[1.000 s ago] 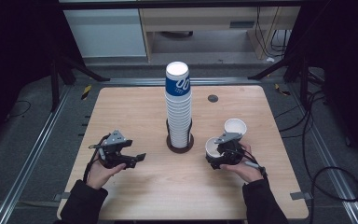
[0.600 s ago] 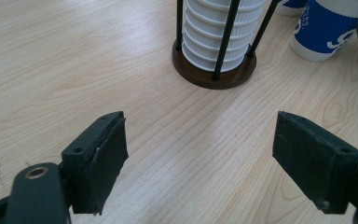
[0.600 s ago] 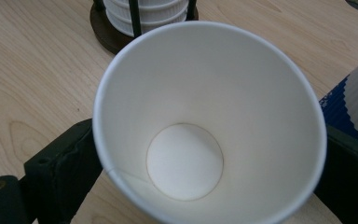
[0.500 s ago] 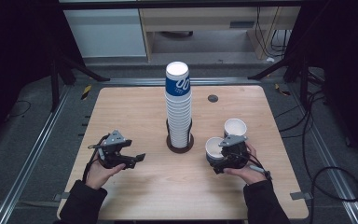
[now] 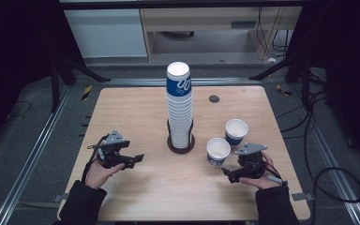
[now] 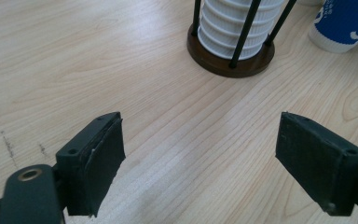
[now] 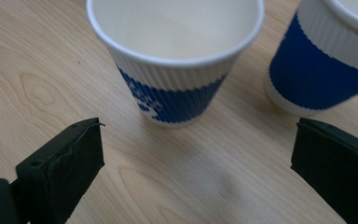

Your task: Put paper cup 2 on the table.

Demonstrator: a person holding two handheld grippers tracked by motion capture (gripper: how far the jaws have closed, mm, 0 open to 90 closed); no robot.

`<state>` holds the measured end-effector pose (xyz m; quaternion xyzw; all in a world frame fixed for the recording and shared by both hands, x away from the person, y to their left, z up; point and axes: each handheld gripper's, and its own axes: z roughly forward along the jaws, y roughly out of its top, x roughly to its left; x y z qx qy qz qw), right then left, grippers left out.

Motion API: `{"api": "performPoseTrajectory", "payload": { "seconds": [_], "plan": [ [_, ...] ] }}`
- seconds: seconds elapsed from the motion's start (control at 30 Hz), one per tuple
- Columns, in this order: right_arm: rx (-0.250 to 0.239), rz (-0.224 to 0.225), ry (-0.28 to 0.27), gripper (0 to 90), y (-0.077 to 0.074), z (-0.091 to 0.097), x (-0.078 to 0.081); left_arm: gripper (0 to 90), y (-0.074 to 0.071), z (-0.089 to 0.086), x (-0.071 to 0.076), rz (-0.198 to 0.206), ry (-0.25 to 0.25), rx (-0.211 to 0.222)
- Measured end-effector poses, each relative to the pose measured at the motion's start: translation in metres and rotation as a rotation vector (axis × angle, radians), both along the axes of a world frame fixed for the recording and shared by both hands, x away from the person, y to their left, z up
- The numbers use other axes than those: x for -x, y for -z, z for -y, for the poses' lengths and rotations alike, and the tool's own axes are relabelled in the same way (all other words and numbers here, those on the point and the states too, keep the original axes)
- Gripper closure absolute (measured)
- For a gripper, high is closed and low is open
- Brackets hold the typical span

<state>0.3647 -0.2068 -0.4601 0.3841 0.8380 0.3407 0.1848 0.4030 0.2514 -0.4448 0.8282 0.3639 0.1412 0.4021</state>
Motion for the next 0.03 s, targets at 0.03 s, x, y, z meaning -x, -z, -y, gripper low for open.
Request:
{"api": "performPoseTrajectory", "payload": {
  "seconds": [0.03],
  "plan": [
    [0.001, -0.001, 0.007, 2.4, 0.0003, 0.0033, 0.0011, 14.2, 0.0015, -0.0007, -0.0009, -0.004, -0.005, -0.005]
  ]
}}
